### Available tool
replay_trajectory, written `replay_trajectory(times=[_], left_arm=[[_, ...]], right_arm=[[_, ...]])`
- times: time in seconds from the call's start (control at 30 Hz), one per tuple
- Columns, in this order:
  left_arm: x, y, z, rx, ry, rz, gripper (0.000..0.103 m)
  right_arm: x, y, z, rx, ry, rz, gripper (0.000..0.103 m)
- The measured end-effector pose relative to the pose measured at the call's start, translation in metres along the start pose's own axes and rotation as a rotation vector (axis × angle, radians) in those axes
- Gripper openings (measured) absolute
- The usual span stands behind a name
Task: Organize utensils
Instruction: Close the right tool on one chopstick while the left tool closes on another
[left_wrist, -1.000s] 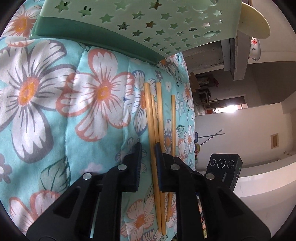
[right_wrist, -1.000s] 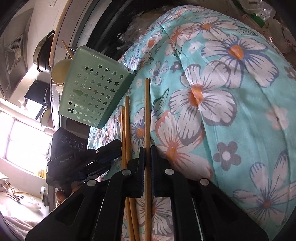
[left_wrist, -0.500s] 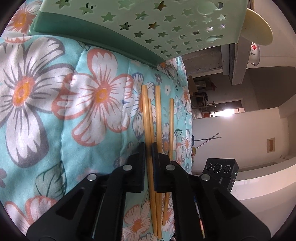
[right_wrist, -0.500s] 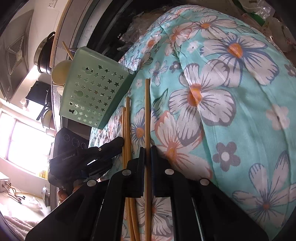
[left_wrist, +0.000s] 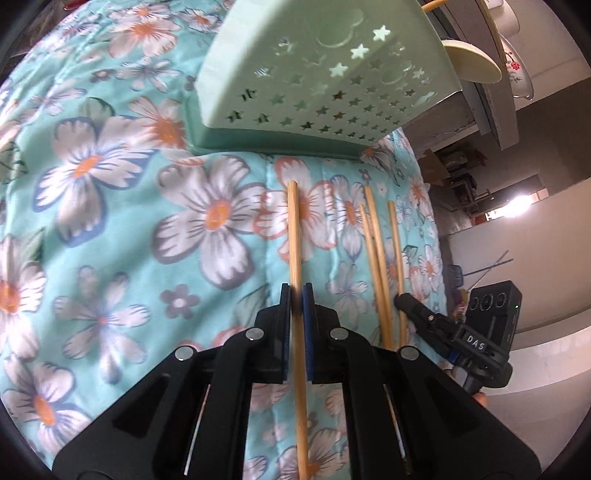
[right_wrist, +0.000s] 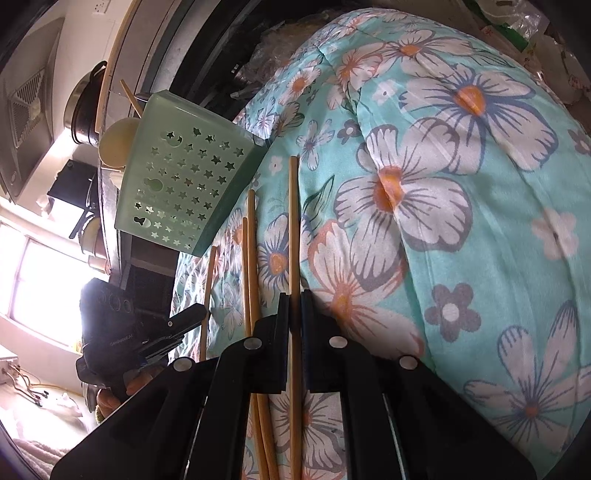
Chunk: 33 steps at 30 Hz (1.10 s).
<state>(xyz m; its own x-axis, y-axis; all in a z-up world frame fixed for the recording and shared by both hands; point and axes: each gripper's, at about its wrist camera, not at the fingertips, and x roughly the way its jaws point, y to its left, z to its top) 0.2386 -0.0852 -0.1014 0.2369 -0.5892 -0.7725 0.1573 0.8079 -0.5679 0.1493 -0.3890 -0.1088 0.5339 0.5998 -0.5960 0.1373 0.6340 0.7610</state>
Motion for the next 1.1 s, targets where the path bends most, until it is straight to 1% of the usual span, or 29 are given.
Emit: replay_trajectory(times=[0.07,0.2,0.27,0.33,0.4,0.5,0.63,0.8,0.93,1.0,1.1], left_arm=[[-0.005,0.006,-0.004,0.005,-0.002,0.038,0.005],[-0.009,0.013,-0.006,0.014,0.006,0.05,0.006],[-0.011,0.012,-0.004,0.025,-0.002,0.062,0.006],[-0.013,0.011,-0.001,0.04,-0.009,0.075,0.008],[-0.016,0.01,0.003,0.057,-0.019,0.083,0.014],[-0.02,0.007,0.009,0.094,-0.032,0.109,0.02],[-0.022,0.004,0.017,0.148,-0.04,0.146,0.025],[-0.012,-0.007,0.026,0.234,-0.05,0.237,0.026],[0.002,-0.014,0.029,0.281,-0.062,0.302,0.026],[0.012,-0.015,0.028,0.297,-0.061,0.332,0.025],[0.015,-0.022,0.024,0.346,-0.089,0.378,0.023]], right_arm=[[0.002,0.002,0.001,-0.002,0.007,-0.007,0.006],[0.004,0.007,0.004,-0.011,0.02,-0.031,0.006],[0.004,0.008,0.005,-0.017,0.024,-0.043,0.006],[0.003,0.01,0.004,-0.024,0.027,-0.056,0.006],[0.003,0.013,0.002,-0.034,0.032,-0.07,0.006],[0.001,0.013,0.0,-0.04,0.045,-0.078,0.006],[-0.002,0.015,-0.003,-0.061,0.072,-0.1,0.006],[-0.004,0.02,-0.008,-0.094,0.093,-0.138,0.006],[-0.004,0.024,-0.013,-0.113,0.097,-0.161,0.006],[-0.003,0.028,-0.013,-0.125,0.107,-0.179,0.006],[-0.004,0.039,-0.006,-0.173,0.101,-0.223,0.008]])
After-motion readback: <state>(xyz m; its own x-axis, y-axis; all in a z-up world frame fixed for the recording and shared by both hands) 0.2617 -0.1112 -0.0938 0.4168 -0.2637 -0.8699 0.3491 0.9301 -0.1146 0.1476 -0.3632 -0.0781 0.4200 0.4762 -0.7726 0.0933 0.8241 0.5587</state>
